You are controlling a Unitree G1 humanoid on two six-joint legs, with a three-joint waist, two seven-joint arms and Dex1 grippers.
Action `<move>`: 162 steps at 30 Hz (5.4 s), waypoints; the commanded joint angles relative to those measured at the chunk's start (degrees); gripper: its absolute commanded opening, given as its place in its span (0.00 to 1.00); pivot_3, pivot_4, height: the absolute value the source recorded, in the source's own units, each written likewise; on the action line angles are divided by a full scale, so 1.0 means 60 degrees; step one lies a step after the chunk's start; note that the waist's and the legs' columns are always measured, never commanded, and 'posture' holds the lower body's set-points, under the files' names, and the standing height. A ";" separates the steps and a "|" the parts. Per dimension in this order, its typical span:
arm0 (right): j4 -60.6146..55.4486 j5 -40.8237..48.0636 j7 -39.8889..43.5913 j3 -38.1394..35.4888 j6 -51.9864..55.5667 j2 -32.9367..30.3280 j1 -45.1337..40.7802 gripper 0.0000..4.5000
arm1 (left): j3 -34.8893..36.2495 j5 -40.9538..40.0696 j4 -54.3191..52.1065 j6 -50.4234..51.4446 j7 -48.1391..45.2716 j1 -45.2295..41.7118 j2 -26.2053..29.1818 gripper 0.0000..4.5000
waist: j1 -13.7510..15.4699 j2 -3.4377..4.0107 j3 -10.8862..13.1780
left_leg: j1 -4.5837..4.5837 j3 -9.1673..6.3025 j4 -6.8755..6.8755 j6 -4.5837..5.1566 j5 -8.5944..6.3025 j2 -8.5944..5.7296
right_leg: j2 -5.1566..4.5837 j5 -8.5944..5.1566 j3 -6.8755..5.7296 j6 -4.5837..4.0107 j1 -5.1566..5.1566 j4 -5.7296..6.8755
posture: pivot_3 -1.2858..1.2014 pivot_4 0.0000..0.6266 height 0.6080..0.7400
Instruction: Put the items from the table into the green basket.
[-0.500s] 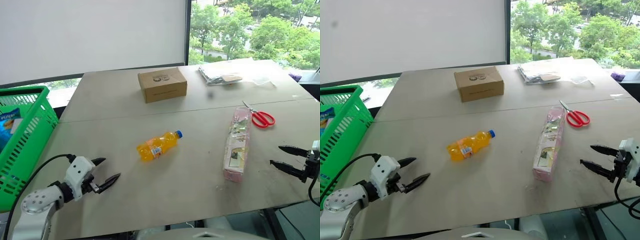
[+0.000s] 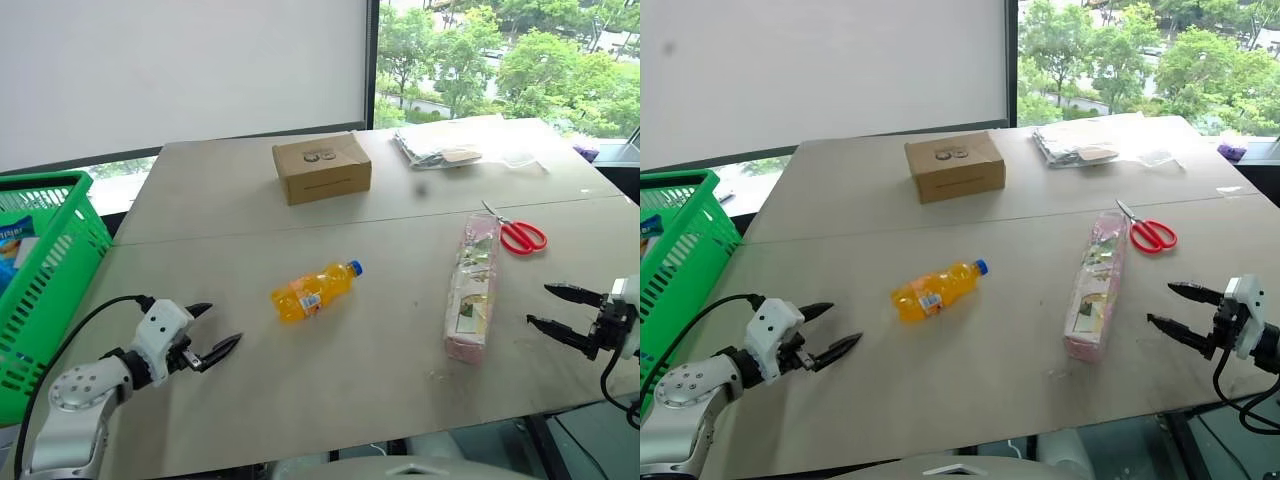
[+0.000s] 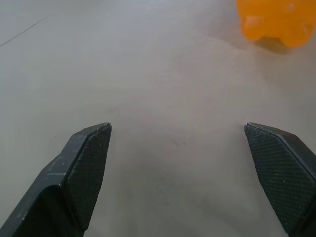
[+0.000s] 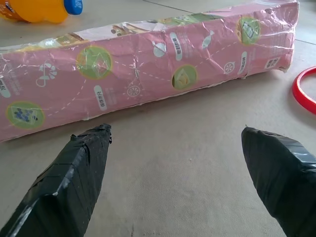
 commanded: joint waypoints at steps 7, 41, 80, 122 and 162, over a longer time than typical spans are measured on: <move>-0.2298 0.0926 0.0173 -0.0253 0.1165 -0.0446 -0.0041 1.00 | 0.0064 -0.0759 -0.0935 0.0741 -0.0299 -0.1057 0.0407 0.99 | -0.0013 -0.0001 0.0003 | 0.0006 0.0001 0.0000 0.0000 0.0000 0.0002 | 0.0006 0.0000 0.0003 0.0000 0.0000 0.0007 | 0.52 0.03 0.88; -0.8186 0.3165 -0.0569 0.0500 0.4942 -0.0359 0.0016 1.00 | -0.3798 0.0285 -0.1601 0.4398 0.0530 -0.4094 -0.0265 0.73 | -0.0280 -0.0058 0.0043 | -0.0001 -0.0004 0.0004 -0.0001 -0.0001 0.0002 | 0.0064 0.0002 0.0014 0.0004 0.0000 0.0002 | 0.49 0.04 0.88; -0.7138 0.2163 -0.2931 0.4221 0.5281 0.4683 -0.5032 1.00 | 0.2440 0.1515 0.7603 0.1063 0.4990 -0.6180 0.4156 0.69 | 0.1019 -0.0350 -0.0047 | -0.0402 -0.0183 0.0029 -0.0108 -0.0012 -0.0043 | -0.0100 0.0073 -0.0221 -0.0034 -0.0326 0.0024 | 0.61 0.00 0.88; -0.7550 -0.0683 -1.1431 0.0296 1.0542 0.3364 -0.2424 1.00 | 0.0136 -0.4748 -0.4374 0.6850 -0.0288 -0.3980 0.3107 1.00 | 0.0014 -0.0021 -0.0123 | -0.0178 -0.0184 0.0063 -0.0128 0.0016 -0.0034 | 0.0063 0.0056 -0.0194 -0.0032 -0.0104 0.0038 | 0.54 0.06 0.88; -0.9237 0.4135 -0.9133 0.0241 1.2215 0.6434 -0.5385 0.01 | -0.0925 -0.7817 -0.4365 0.8643 0.2302 -0.5264 -0.0894 1.00 | -0.0241 0.0025 -0.0088 | -0.0132 -0.0141 0.0031 -0.0123 0.0012 0.0006 | 0.0087 0.0053 -0.0156 -0.0018 -0.0077 0.0012 | 0.52 0.03 0.88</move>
